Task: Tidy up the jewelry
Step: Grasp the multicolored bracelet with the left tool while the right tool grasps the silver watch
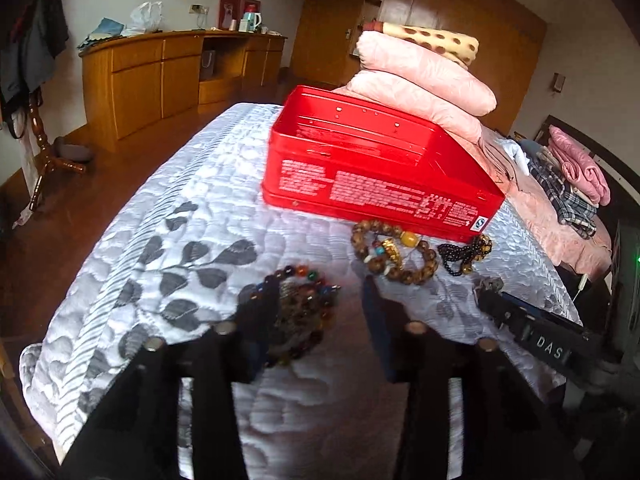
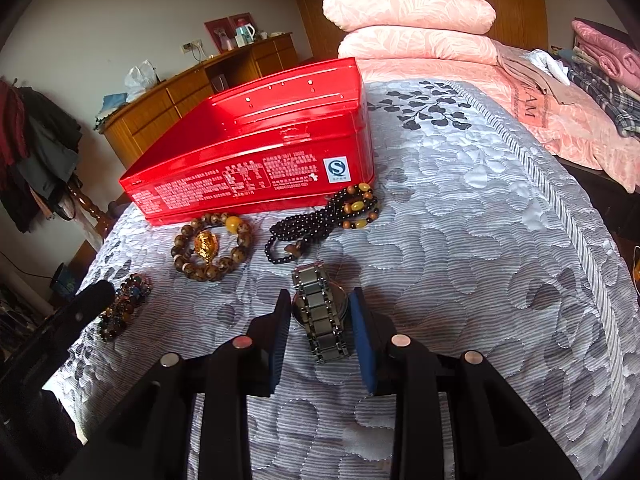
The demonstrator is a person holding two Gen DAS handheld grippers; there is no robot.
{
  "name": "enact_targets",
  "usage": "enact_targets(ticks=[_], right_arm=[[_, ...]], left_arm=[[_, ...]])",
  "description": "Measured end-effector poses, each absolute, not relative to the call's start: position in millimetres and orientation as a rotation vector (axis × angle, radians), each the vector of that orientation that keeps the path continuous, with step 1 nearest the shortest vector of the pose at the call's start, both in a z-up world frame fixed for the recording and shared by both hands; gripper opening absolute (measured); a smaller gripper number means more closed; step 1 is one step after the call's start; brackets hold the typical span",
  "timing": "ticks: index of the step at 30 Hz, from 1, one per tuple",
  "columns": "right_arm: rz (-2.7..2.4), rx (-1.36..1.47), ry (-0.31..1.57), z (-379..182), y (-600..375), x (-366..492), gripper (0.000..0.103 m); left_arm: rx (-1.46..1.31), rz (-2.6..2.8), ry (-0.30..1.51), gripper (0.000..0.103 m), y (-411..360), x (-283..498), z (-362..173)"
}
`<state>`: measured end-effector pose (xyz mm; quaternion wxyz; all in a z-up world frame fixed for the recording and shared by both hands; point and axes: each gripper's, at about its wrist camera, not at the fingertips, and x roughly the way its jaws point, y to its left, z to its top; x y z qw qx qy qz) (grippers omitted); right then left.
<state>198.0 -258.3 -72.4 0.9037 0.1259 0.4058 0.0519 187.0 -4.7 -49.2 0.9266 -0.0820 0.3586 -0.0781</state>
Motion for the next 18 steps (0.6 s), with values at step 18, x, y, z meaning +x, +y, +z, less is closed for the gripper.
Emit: enact_targets(ticks=[18], right_arm=[[0.106, 0.273, 0.829, -73, -261, 197, 0.025]], left_arm=[[-0.144, -0.096, 0.724, 0.006, -16, 193, -67]])
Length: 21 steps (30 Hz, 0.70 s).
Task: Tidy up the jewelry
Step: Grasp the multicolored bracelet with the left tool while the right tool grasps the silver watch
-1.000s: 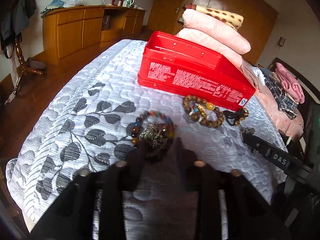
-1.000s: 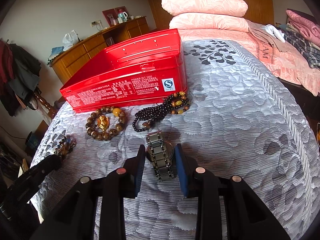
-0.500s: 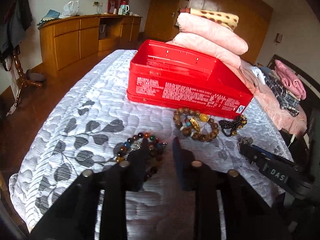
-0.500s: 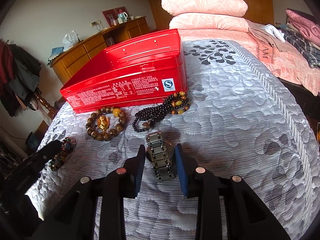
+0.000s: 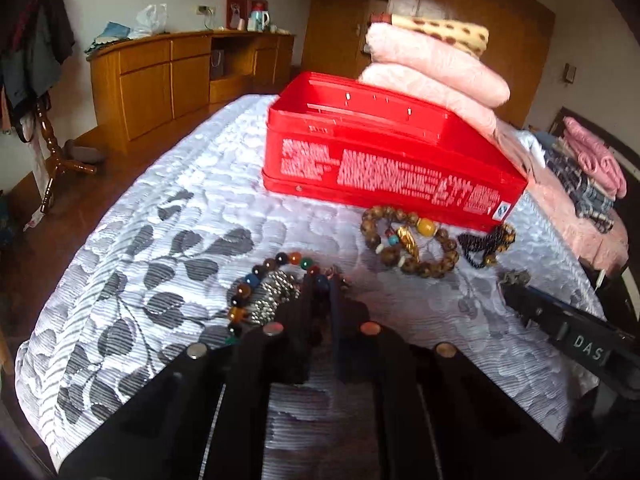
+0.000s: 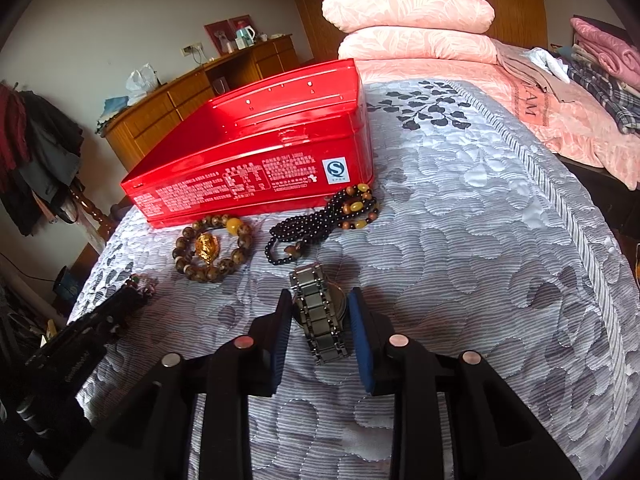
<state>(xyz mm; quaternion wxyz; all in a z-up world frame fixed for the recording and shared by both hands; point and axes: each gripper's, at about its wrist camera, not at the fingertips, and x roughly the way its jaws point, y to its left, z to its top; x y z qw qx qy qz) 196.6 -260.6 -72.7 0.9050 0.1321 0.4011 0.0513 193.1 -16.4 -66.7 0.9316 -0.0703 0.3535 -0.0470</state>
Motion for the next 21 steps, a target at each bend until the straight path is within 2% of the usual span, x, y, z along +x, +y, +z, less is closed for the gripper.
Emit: enact_targets(ticks=[10, 21], right_arm=[[0.142, 0.305, 0.803, -66, -263, 193, 0.024], [0.170, 0.288, 0.749, -40, -260, 190, 0.024]], left_arm=[[-0.226, -0.117, 0.537, 0.006, 9, 160, -30], [-0.278, -0.148, 0.469, 0.006, 25, 161, -4]])
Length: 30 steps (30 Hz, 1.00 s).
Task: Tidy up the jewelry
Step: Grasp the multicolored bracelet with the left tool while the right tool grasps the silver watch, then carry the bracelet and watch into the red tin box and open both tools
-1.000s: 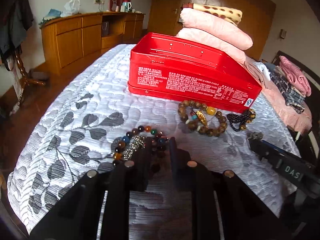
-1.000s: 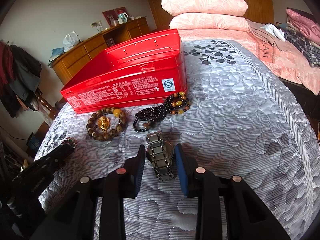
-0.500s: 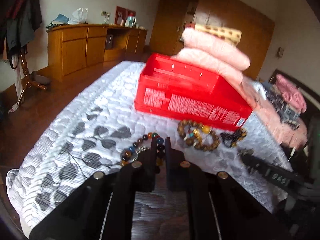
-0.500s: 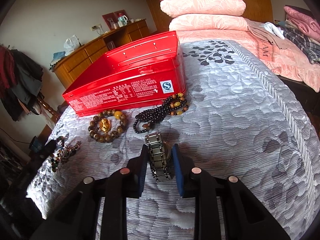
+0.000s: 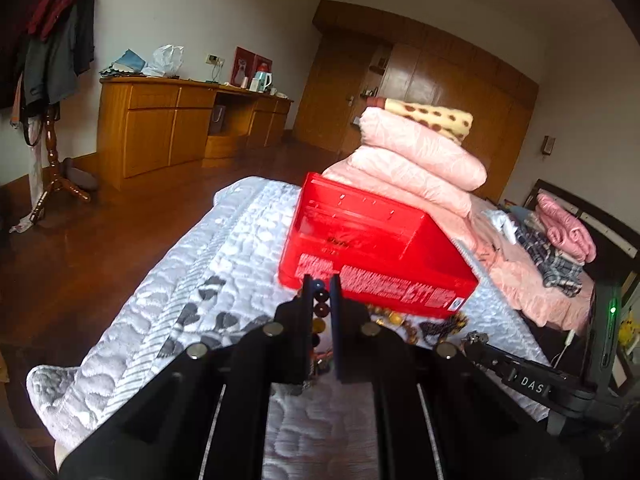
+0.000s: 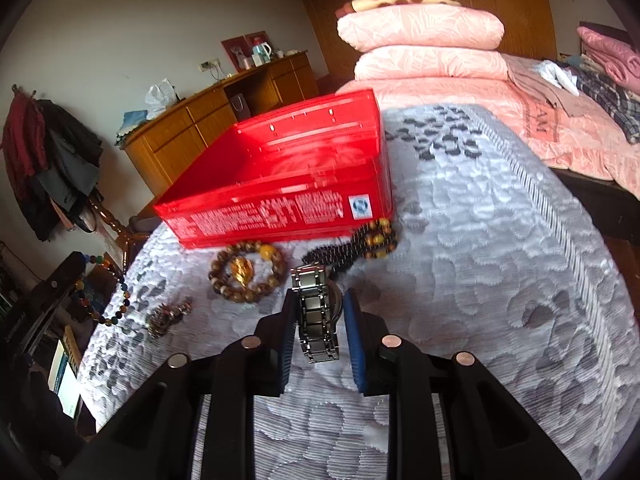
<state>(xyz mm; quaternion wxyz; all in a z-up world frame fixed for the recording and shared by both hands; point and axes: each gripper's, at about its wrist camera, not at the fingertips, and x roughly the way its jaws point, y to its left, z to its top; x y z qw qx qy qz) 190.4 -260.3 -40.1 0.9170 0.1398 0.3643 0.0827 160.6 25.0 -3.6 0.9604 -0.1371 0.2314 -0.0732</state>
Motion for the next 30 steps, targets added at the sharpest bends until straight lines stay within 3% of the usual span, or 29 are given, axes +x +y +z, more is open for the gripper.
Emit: enact_targets(ticks=[17, 20, 28, 30], right_arm=[[0.170, 0.252, 0.594, 18, -267, 234, 0.023], [0.174, 0.259, 0.588, 22, -266, 251, 0.016], [0.203, 0.288, 0.669, -3, -268, 308, 0.016], [0.209, 0.332, 0.660, -5, -274, 309, 0.021]], left_arm=[[-0.205, -0.204, 0.446, 0.007, -18, 224, 23], [-0.197, -0.209, 0.462, 0.006, -25, 246, 23], [-0.199, -0.250, 0.537, 0.007, -42, 306, 6], [-0.206, -0.244, 0.572, 0.007, -43, 317, 0]])
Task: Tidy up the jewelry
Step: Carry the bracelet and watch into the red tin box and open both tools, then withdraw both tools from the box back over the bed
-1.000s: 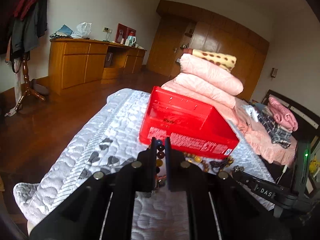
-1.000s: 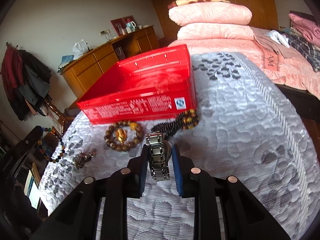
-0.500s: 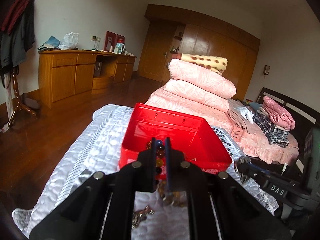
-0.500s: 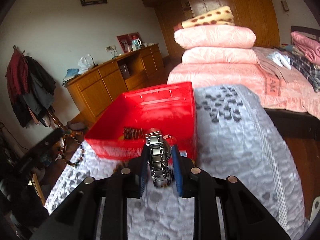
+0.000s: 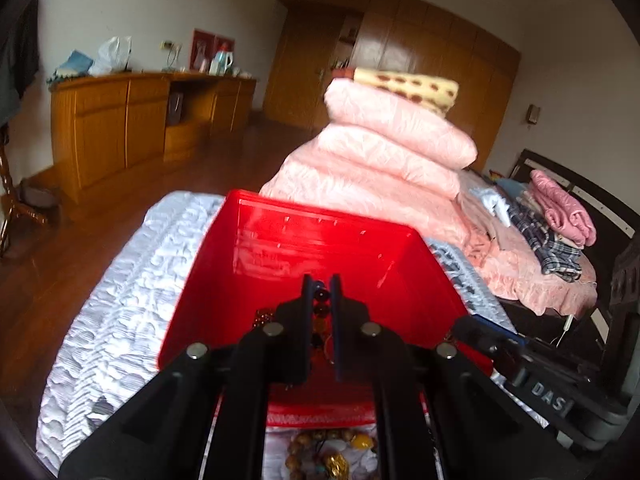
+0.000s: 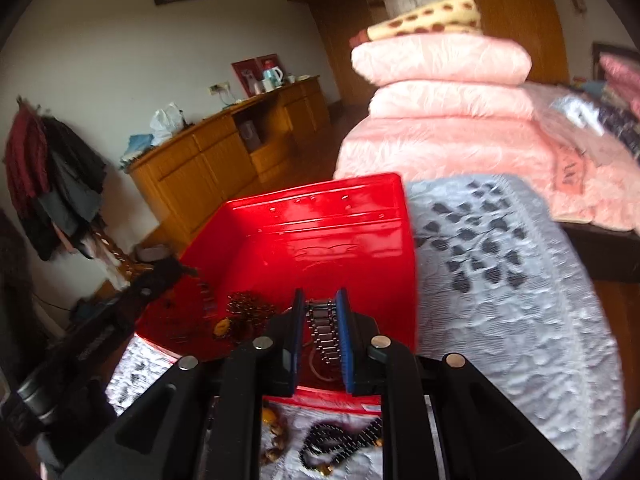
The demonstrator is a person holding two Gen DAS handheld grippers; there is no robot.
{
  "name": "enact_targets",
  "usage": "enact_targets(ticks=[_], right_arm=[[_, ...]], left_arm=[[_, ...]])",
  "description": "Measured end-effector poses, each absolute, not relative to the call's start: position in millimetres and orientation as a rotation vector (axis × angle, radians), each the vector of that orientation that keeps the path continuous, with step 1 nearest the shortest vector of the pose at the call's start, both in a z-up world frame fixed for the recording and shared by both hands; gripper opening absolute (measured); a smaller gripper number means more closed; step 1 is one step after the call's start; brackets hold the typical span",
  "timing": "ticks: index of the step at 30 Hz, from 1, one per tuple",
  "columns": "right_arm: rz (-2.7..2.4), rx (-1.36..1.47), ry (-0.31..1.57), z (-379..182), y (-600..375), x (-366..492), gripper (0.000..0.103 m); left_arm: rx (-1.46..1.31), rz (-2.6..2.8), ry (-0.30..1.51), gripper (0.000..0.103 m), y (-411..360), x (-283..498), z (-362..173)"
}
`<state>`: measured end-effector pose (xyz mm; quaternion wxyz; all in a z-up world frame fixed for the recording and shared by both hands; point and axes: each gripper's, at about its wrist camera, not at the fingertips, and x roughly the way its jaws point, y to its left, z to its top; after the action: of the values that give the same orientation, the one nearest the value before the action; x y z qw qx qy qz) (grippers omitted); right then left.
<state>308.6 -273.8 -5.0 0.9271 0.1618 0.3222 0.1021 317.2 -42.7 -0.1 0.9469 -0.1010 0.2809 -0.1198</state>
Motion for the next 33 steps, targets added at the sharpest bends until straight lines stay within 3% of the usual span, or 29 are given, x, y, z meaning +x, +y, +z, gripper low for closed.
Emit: enact_targets(ticks=[1, 2, 4, 5, 6, 15, 23, 33], right_arm=[[0.208, 0.340, 0.651, -5, -276, 307, 0.036], [0.210, 0.342, 0.633, -2, -278, 304, 0.040], [0.202, 0.325, 0.599, 6, -280, 297, 0.040], [0.195, 0.326, 0.590, 9, -282, 292, 0.040], [0.196, 0.330, 0.588, 12, -283, 290, 0.040], [0.140, 0.349, 0.614, -2, -287, 238, 0.040], [0.112, 0.326, 0.676, -34, -276, 201, 0.040], [0.174, 0.306, 0.727, -58, -247, 181, 0.040]], left_arm=[[-0.210, -0.242, 0.582, 0.008, -42, 320, -2], [-0.217, -0.244, 0.580, 0.009, -42, 320, -3], [-0.225, -0.235, 0.562, 0.028, -37, 316, 1], [-0.226, -0.228, 0.551, 0.043, -36, 313, 4], [-0.224, -0.219, 0.533, 0.046, -33, 307, 8], [-0.162, -0.136, 0.448, 0.048, -10, 249, 26], [-0.117, -0.012, 0.453, 0.048, 15, 195, 1], [-0.079, -0.038, 0.541, 0.060, 20, 166, -35]])
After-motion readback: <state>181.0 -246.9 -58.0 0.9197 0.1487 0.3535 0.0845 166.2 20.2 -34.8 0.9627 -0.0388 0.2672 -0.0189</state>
